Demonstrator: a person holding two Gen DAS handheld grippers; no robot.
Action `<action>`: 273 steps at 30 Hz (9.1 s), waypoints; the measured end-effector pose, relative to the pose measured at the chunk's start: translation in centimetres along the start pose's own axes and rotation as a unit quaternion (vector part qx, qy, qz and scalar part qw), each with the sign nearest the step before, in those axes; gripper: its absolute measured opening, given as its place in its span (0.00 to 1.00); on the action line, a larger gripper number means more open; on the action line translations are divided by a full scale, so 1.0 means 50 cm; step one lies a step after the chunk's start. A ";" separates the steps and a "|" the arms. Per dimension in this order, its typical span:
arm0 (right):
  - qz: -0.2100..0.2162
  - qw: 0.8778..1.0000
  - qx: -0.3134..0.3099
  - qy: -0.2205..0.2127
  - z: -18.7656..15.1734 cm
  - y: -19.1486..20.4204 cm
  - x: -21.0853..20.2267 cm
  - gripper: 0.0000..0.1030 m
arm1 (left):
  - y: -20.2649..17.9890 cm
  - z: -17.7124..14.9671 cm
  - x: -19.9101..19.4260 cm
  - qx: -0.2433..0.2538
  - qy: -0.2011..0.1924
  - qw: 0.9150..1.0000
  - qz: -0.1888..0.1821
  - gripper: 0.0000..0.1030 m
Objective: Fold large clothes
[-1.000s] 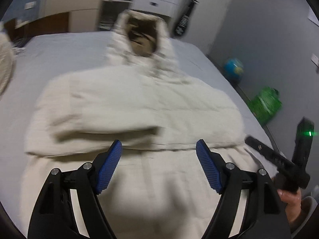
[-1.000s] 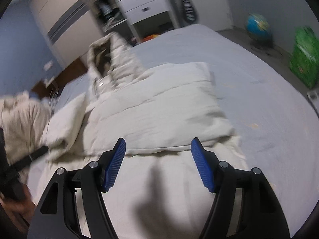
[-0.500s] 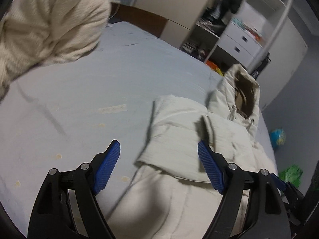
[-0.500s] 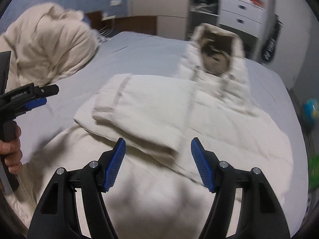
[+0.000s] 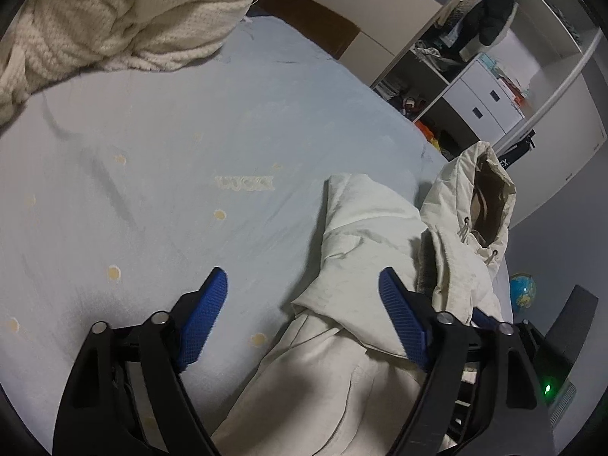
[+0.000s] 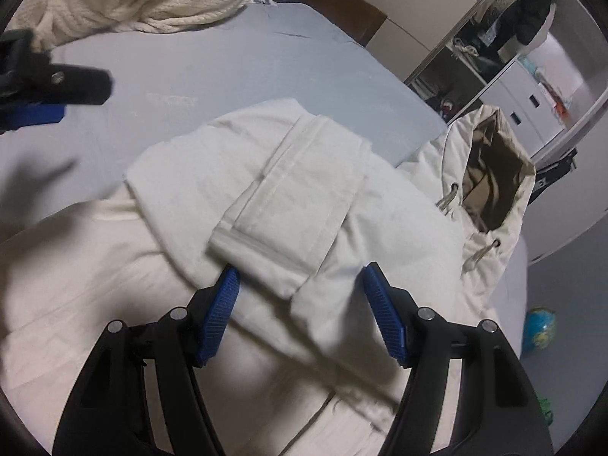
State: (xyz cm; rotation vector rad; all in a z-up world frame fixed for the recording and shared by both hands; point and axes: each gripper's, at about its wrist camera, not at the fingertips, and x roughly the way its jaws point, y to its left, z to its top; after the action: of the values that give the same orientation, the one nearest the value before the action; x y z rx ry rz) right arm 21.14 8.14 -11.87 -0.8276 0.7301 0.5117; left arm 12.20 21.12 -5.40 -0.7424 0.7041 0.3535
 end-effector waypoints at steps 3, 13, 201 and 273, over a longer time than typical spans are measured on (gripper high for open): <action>0.010 0.999 0.035 -0.010 0.009 -0.023 -0.003 0.45 | 0.008 0.000 0.011 -0.008 0.008 1.000 0.005 0.79; 0.054 0.953 0.289 -0.080 -0.064 -0.248 -0.094 0.18 | -0.013 -0.008 0.018 0.024 0.013 1.000 0.007 0.79; 0.133 0.881 0.450 -0.063 -0.342 -0.382 -0.207 0.17 | -0.339 -0.132 0.100 0.219 0.099 0.957 -0.160 0.73; 0.058 0.946 0.317 -0.046 -0.324 -0.381 0.055 0.44 | -0.400 -0.206 0.272 0.368 0.063 0.927 -0.045 0.84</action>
State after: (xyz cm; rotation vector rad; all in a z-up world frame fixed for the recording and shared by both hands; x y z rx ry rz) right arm 29.41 -15.61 -12.40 -0.1583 0.7963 0.3805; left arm 27.78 0.53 -10.37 -0.0772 0.8475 -0.0581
